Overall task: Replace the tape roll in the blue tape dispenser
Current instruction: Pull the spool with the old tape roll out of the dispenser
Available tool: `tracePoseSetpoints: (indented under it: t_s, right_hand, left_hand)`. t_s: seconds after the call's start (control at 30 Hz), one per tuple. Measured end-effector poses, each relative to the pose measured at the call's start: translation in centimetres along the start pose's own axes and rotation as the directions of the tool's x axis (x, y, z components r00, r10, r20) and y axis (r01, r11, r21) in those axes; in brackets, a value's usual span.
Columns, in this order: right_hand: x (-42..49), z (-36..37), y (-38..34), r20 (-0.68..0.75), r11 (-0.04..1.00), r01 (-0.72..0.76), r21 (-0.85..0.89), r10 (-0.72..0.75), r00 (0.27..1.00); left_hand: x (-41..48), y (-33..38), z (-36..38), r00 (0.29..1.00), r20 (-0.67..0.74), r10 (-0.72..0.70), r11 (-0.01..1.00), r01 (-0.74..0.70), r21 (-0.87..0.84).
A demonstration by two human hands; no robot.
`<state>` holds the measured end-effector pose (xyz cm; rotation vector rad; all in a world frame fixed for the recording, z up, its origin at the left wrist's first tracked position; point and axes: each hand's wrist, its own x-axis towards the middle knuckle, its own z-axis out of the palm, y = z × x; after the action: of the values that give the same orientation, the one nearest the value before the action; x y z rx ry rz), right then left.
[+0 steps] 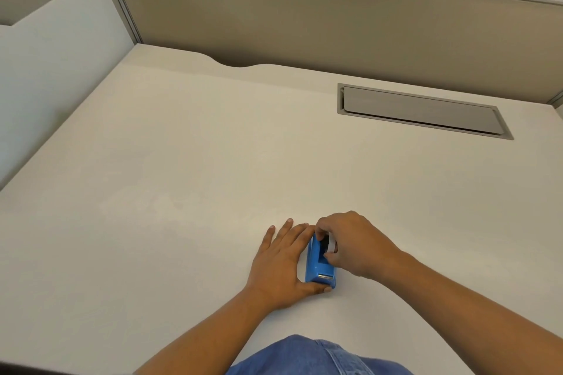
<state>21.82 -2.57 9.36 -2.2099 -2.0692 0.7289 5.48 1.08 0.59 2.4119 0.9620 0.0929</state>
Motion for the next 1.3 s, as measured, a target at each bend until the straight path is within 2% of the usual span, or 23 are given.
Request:
tracePoseSetpoints:
  t_s: [0.3,0.63,0.77,0.87,1.0,1.07,1.2,1.3]
  right_hand:
    - [1.0,-0.8,-0.3,0.119,0.998,-0.003,-0.067,0.011,0.993]
    - [0.5,-2.3,-2.0,0.041,0.997,0.072,-0.037,-0.070,0.997]
    - [-0.1,-2.0,-2.3,0.045,0.999,0.042,-0.026,-0.041,0.998]
    - [-0.8,-1.7,-2.1,0.069,1.000,0.020,-0.011,-0.020,0.997]
    - [-2.1,-1.9,-1.7,0.032,1.000,0.017,0.026,-0.018,0.999]
    - [-3.1,-2.1,-1.8,0.012,0.998,0.010,0.055,-0.011,1.000]
    - [-5.8,-2.5,-2.2,0.016,0.992,-0.013,0.127,0.012,1.000]
    - [-7.3,-2.9,-2.7,0.008,0.985,0.001,0.175,-0.002,1.000]
  left_hand:
    - [1.1,1.0,-1.6,0.995,0.080,-0.061,0.997,0.057,0.059]
    - [1.1,1.4,-1.9,0.991,0.091,-0.099,0.993,0.092,0.069]
    - [1.0,1.6,-2.1,0.989,0.104,-0.105,0.994,0.101,0.038]
    - [0.8,1.3,-2.2,0.987,0.133,-0.094,0.994,0.100,-0.042]
    - [0.6,0.8,-3.5,0.969,0.242,-0.047,0.991,0.074,-0.107]
    - [-0.2,1.4,-4.6,0.974,0.226,-0.021,0.973,0.071,-0.219]
    - [-2.9,4.1,-6.3,0.983,0.105,-0.147,0.782,0.181,-0.596]
    - [-4.3,6.3,-6.7,0.978,0.099,-0.185,0.682,0.200,-0.704]
